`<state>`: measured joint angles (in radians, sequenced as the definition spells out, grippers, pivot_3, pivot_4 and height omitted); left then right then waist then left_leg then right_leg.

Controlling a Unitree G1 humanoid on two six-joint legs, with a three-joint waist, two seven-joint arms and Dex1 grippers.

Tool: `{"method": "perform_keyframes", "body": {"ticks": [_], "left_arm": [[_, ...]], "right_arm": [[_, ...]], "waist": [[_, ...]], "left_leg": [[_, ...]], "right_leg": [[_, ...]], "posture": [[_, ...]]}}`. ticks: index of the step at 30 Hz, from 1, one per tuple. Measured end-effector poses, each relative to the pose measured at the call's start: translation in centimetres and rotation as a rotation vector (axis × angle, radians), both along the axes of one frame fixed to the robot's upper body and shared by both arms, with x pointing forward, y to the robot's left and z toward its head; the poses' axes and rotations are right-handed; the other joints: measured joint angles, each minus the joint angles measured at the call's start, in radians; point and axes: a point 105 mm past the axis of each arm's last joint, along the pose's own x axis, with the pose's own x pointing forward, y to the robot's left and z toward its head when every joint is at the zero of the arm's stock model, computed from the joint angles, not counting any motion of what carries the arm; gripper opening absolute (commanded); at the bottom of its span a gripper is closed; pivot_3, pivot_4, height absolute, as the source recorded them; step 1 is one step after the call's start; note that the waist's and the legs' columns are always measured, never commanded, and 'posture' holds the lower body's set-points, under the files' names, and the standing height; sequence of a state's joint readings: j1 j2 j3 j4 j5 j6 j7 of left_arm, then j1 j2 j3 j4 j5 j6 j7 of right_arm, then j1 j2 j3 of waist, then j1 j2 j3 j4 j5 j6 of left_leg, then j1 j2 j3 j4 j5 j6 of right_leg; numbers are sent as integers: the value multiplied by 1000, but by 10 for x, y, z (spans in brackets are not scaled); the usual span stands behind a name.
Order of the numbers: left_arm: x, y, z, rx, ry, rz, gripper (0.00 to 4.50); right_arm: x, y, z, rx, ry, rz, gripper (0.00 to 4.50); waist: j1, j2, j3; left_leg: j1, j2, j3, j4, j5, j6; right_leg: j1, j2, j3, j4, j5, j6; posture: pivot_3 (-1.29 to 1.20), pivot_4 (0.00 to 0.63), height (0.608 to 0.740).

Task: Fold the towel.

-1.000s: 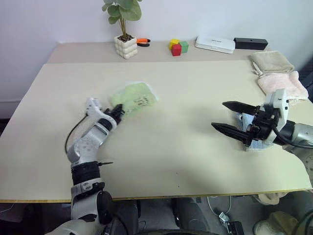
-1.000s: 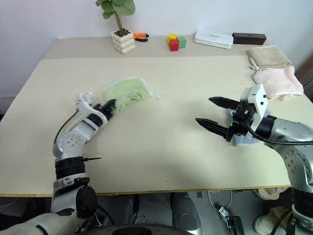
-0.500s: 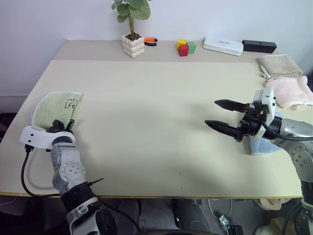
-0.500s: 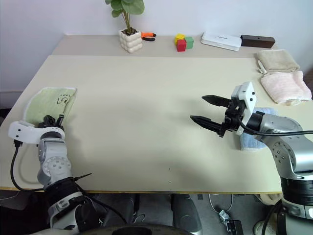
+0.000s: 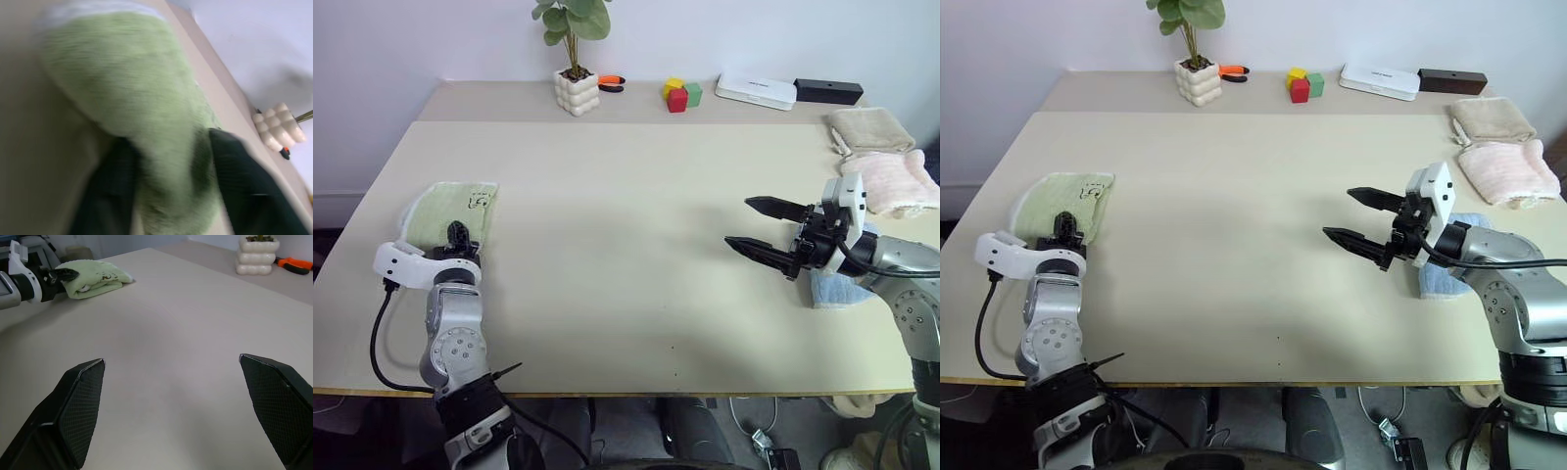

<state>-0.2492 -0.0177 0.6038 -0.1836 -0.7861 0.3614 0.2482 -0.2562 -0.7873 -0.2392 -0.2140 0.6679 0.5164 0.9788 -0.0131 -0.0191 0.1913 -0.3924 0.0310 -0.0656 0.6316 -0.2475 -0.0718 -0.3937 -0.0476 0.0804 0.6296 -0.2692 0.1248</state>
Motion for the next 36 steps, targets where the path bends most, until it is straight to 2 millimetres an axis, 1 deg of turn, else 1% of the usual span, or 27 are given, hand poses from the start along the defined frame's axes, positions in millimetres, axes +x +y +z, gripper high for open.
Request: {"method": "perform_keyframes", "body": {"ticks": [1, 2, 5, 6, 8, 11, 12, 14, 17, 19, 20, 21, 22, 24, 26, 28, 31, 32, 34, 36], "left_arm": [[-2, 0, -2, 14, 16, -4, 4112], [-3, 0, -3, 31, 36, -9, 4425], [-3, -5, -6, 56, 79, -54, 4425], [-2, -12, -7, 51, 98, -110, 4425], [-2, -37, -5, 39, 100, -265, 4425], [-3, -81, 1, 9, 74, -510, 4425], [-4, -91, 3, 12, 69, -568, 4425], [-6, -102, 6, 28, 59, -632, 4425], [-7, -117, 9, 89, 58, -724, 4425], [-1, -128, 13, 234, 53, -789, 4425], [6, -130, 21, 351, 30, -817, 4425], [14, -130, 33, 493, -12, -843, 4425], [20, -127, 47, 586, -63, -851, 4425], [30, -123, 67, 735, -150, -906, 4425], [33, -120, 73, 865, -196, -964, 4425], [31, -117, 65, 972, -207, -1062, 4425], [28, -117, 49, 1002, -227, -1191, 4425], [27, -117, 47, 1013, -242, -1220, 4425], [24, -114, 46, 1062, -277, -1270, 4425], [25, -114, 50, 1093, -308, -1276, 4425]], "right_arm": [[0, 0, 0, 1, 1, -1, 4500], [0, -1, -1, 2, 3, -2, 4500], [0, 0, -1, 5, 5, 6, 4500], [-1, 0, 0, 8, 9, 15, 4500], [-3, 1, 2, 38, 24, 37, 4500], [-9, 1, 18, 107, 8, 85, 4500], [-11, 1, 22, 117, -2, 102, 4500], [-16, -1, 26, 123, -8, 124, 4500], [-21, 3, 24, 107, -16, 158, 4500], [-23, 6, 23, 71, -42, 168, 4500], [-22, 8, 21, 45, -57, 171, 4500], [-22, 10, 18, 20, -64, 176, 4500], [-21, 11, 16, 2, -66, 178, 4500], [-21, 13, 12, -35, -69, 182, 4500], [-20, 10, 11, -64, -71, 179, 4500], [-19, 5, 12, -86, -70, 160, 4500], [-15, 0, 12, -96, -74, 125, 4500], [-14, -1, 12, -97, -74, 117, 4500], [-13, -3, 13, -98, -81, 94, 4500], [-12, -6, 15, -96, -88, 75, 4500]], "waist": [[-1, 0, 0], [-2, 0, 0], [-1, 0, 0], [-1, 0, 0], [2, 0, 0], [1, 0, 0], [0, 0, 0], [-4, 0, 0], [-6, 1, 0], [-4, 1, 0], [-3, 1, 0], [-1, 1, 0], [-1, 1, -1], [-2, 1, -1], [-5, 2, 0], [-5, 2, 0], [-4, 3, 0], [-3, 3, 0], [-3, 2, 0], [0, 2, 0]], "left_leg": [[0, 0, 0, 0, 0, 0], [0, 0, 0, 0, 0, 0], [0, 0, 0, 0, 0, 0], [0, 0, 0, 0, 0, 0], [0, 0, 0, 0, 0, 0], [0, 0, 0, 0, 0, 0], [0, 0, 0, 0, 0, 0], [1, 0, 0, -1, 0, 0], [1, 0, 0, -1, 0, 0], [1, 0, 0, 0, 0, 0], [1, 0, 0, 0, 0, 0], [0, 0, 0, 0, 0, 0], [0, 0, 1, -1, 0, 0], [-1, 0, 2, -1, 0, 0], [-1, 0, 2, -2, 0, 0], [-1, 0, 2, -3, 0, 0], [-1, 1, 2, -3, 0, 0], [-1, 1, 2, -3, 0, 0], [-2, 1, 2, -2, 0, 0], [-2, 1, 2, -2, 0, 0]], "right_leg": [[0, 0, 0, 0, 0, 0], [0, 0, 0, 0, 0, 0], [0, 0, 0, 0, 0, 0], [0, 0, 0, 0, 0, 0], [0, -1, 0, 0, 0, 0], [0, 0, 0, 0, 0, 0], [0, 0, 0, 0, 0, 0], [0, 0, 0, 0, 0, -1], [0, 1, 0, 1, -1, -2], [-1, 1, 0, 1, -2, -3], [-1, 1, 0, 0, -1, -4], [-1, 1, 0, 0, -1, -5], [-2, 0, 1, 0, -1, -5], [-2, 0, 1, -1, -1, -5], [-2, 0, 1, -1, -1, -5], [-4, 0, 1, 0, -1, -4], [-4, 0, 1, 1, -1, -4], [-4, 0, 1, 1, -1, -4], [-4, 0, 1, 1, -1, -4], [-4, 0, 1, 1, -1, -4]], "posture": [[0, 150, 740], [0, 150, 740], [0, 150, 740], [0, 150, 740], [0, 150, 740], [0, 150, 740], [0, 150, 740], [0, 150, 740], [0, 150, 740], [0, 150, 740], [0, 150, 740], [0, 150, 740], [0, 150, 740], [0, 150, 740], [0, 150, 740], [0, 150, 740], [0, 150, 740], [0, 150, 740], [0, 150, 740], [0, 150, 740]]}}
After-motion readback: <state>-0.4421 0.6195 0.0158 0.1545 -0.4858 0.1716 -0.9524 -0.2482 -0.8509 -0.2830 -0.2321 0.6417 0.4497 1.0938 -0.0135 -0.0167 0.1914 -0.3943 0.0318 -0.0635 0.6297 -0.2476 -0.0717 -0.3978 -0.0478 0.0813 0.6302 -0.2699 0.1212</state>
